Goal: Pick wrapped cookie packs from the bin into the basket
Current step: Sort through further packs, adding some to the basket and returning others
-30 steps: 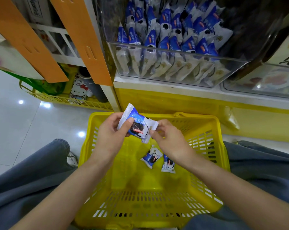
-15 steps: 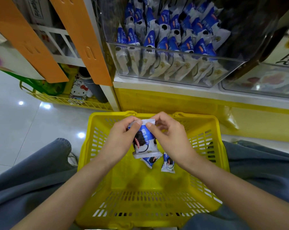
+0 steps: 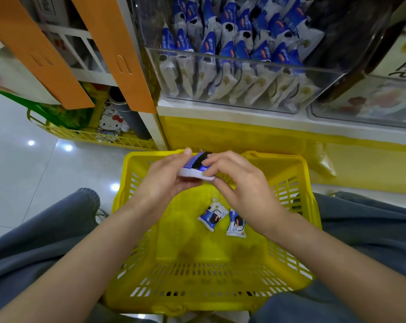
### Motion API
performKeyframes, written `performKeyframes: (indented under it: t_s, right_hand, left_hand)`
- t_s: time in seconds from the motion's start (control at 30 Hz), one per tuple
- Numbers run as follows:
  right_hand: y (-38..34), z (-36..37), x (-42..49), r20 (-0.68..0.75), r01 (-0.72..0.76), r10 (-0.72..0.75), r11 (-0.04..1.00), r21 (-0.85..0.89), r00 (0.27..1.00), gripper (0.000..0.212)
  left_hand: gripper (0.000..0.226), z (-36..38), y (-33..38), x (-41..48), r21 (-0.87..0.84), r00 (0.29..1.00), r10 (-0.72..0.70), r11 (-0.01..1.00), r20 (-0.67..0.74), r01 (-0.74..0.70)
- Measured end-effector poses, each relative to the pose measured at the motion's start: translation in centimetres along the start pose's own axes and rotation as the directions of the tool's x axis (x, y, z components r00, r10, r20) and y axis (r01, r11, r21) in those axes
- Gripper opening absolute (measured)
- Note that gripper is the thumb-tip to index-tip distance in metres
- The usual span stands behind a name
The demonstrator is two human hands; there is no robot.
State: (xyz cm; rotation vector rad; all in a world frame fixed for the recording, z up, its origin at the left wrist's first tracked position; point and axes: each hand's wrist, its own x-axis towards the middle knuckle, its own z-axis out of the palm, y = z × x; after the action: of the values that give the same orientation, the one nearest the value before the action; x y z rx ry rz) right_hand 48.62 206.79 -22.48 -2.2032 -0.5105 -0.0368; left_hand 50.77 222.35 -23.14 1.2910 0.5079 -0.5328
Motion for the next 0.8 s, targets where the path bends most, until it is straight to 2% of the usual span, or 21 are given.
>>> performKeyframes:
  t_s: [0.07, 0.1, 0.13, 0.2, 0.23, 0.3, 0.37, 0.4, 0.43, 0.57, 0.8]
  right_hand:
    - [0.0, 0.1, -0.3, 0.062, 0.052, -0.048, 0.997, -0.06, 0.997, 0.007]
    - [0.0, 0.2, -0.4, 0.075, 0.033, -0.028, 0.998, -0.062, 0.997, 0.011]
    - [-0.1, 0.3, -0.5, 0.07, -0.025, 0.027, 0.999, -0.041, 0.997, 0.015]
    - [-0.3, 0.4, -0.3, 0.013, -0.235, 0.235, 0.968, 0.085, 0.972, 0.025]
    - [-0.3, 0.4, 0.0, 0.006, -0.366, 0.371, 0.914, 0.178, 0.929, 0.027]
    - [-0.2, 0.1, 0.7, 0.132, -0.598, 0.6, 0.701, 0.388, 0.789, 0.029]
    - [0.0, 0.1, 1.1, 0.343, -0.706, 0.654, 0.435, 0.559, 0.674, 0.025]
    - [0.0, 0.0, 1.1, 0.408, -0.713, 0.633, 0.35, 0.608, 0.658, 0.019]
    - [-0.1, 0.1, 1.0, 0.428, -0.703, 0.614, 0.314, 0.639, 0.663, 0.015]
    - [-0.1, 0.2, 1.0, 0.347, -0.654, 0.637, 0.339, 0.676, 0.689, 0.018]
    - [-0.4, 0.4, 0.8, 0.284, -0.618, 0.625, 0.415, 0.668, 0.727, 0.022]
  left_hand:
    - [0.029, 0.1, -0.3, -0.3, 0.041, 0.997, 0.059, 0.998, -0.043, -0.058]
    - [0.028, 0.1, -0.3, -0.4, 0.065, 0.994, 0.087, 0.994, -0.071, -0.082]
    - [0.027, 0.2, -0.2, -0.5, 0.089, 0.988, 0.119, 0.99, -0.093, -0.111]
    - [0.023, 0.2, 0.1, -0.5, 0.127, 0.974, 0.184, 0.978, -0.129, -0.168]
    - [0.022, 0.2, 0.2, -0.5, 0.141, 0.968, 0.208, 0.972, -0.138, -0.189]
    - [0.021, 0.3, 0.3, -0.5, 0.153, 0.965, 0.232, 0.965, -0.12, -0.213]
    - [0.02, 0.4, 0.2, -0.4, 0.179, 0.967, 0.25, 0.955, -0.046, -0.238]
    - [0.021, 0.6, 0.0, -0.5, 0.225, 0.962, 0.273, 0.938, -0.005, -0.265]
    - [0.021, 0.7, -0.2, -0.5, 0.3, 0.949, 0.314, 0.903, 0.029, -0.308]
    - [0.029, 1.0, -0.9, -0.6, 0.661, 0.848, 0.522, 0.604, 0.095, -0.446]
    - [0.033, 0.6, -1.0, -0.8, 0.75, 0.804, 0.549, 0.426, 0.23, -0.506]
